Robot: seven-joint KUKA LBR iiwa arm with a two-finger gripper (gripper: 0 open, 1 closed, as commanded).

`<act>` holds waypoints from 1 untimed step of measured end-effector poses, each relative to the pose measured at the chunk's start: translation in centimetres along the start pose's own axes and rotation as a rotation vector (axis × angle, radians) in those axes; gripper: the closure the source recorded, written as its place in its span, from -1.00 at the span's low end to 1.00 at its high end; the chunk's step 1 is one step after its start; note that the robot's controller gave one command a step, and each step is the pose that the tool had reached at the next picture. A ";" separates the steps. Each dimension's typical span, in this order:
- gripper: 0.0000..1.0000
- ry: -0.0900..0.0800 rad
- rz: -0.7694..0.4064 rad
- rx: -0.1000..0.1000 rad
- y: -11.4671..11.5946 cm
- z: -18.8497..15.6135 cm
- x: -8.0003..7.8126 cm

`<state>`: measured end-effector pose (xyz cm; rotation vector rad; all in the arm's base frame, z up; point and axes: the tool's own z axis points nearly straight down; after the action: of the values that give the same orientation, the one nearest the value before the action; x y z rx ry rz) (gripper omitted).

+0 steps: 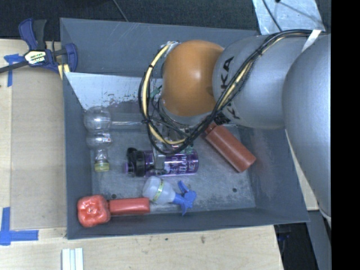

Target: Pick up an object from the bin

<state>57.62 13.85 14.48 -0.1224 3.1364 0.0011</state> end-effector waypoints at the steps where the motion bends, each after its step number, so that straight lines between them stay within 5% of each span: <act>1: -1.00 0.000 -0.080 0.001 1.6 2.5 1.2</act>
Offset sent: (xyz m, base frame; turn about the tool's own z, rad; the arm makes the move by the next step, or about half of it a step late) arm -0.0131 0.0189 -0.0655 0.1122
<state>56.32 15.40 12.03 -0.2474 3.1287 -0.0001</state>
